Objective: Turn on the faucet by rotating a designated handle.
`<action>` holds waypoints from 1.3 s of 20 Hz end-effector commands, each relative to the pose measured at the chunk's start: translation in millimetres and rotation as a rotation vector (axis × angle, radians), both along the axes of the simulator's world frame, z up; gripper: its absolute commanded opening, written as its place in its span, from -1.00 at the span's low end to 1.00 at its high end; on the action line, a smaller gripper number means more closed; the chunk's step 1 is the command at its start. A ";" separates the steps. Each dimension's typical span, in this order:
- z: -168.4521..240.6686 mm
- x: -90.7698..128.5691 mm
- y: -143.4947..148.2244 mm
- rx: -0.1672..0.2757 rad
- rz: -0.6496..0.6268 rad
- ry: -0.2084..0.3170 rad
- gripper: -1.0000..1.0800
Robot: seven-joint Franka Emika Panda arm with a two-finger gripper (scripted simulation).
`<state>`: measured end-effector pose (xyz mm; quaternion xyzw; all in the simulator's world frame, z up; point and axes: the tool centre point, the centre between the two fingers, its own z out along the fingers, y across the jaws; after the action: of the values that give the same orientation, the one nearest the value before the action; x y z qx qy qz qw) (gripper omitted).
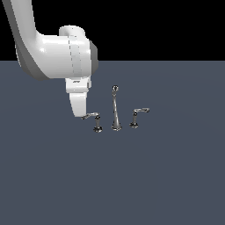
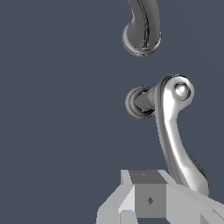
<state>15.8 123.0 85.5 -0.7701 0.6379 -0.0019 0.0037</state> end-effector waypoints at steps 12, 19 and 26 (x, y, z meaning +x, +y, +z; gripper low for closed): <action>0.1 -33.3 -10.8 -0.001 0.001 0.004 -1.00; 0.2 -55.1 -22.2 -0.003 0.000 0.007 -1.00; -0.1 -59.3 -36.6 0.000 0.009 0.006 -1.00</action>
<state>-42.9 105.3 85.4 -0.7796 0.6262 0.0017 0.0042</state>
